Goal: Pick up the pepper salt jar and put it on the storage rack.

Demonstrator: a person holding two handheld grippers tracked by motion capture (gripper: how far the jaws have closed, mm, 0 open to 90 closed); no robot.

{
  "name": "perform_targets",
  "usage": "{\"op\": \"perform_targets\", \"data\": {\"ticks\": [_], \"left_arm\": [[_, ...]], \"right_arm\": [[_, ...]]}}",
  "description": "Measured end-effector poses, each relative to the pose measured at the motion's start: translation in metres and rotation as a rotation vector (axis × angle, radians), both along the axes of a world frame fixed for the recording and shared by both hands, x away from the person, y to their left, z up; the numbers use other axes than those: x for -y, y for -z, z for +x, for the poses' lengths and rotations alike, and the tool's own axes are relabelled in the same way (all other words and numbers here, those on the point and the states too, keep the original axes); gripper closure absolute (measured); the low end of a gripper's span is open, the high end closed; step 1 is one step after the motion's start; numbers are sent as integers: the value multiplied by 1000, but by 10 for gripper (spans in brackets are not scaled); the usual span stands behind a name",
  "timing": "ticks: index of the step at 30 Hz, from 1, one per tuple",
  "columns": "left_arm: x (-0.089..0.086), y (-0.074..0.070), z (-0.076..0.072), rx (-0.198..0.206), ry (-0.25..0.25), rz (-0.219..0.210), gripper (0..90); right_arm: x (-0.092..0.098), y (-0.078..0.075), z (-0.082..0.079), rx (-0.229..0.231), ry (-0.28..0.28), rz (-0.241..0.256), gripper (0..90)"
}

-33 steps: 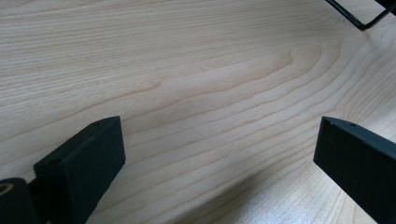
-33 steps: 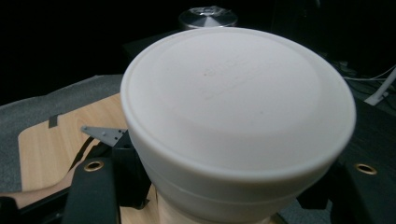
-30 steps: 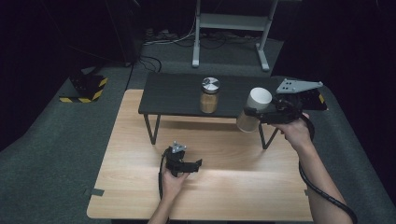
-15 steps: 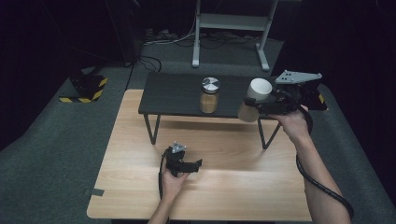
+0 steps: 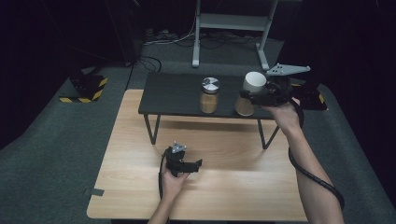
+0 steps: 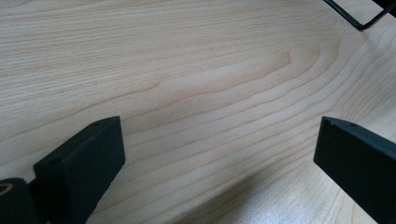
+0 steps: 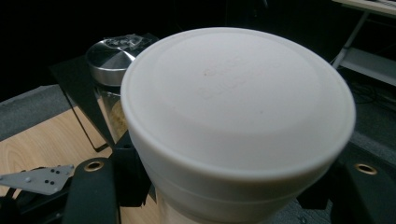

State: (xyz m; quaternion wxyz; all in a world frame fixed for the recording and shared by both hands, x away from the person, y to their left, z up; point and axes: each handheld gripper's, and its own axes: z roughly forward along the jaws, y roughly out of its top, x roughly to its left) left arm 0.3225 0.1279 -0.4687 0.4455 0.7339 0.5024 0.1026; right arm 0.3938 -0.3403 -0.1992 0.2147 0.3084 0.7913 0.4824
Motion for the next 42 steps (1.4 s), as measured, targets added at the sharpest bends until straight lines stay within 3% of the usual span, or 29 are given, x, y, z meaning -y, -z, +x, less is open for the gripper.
{"op": "perform_targets", "data": {"ticks": [18,42], "left_arm": [[-1,0,-1,1,-3,-5,23],[-1,1,-1,3,-3,-5,21]], "right_arm": [[-14,8,15,-33,12,-13,350],[-12,13,17,-27,4,9,339]]}}
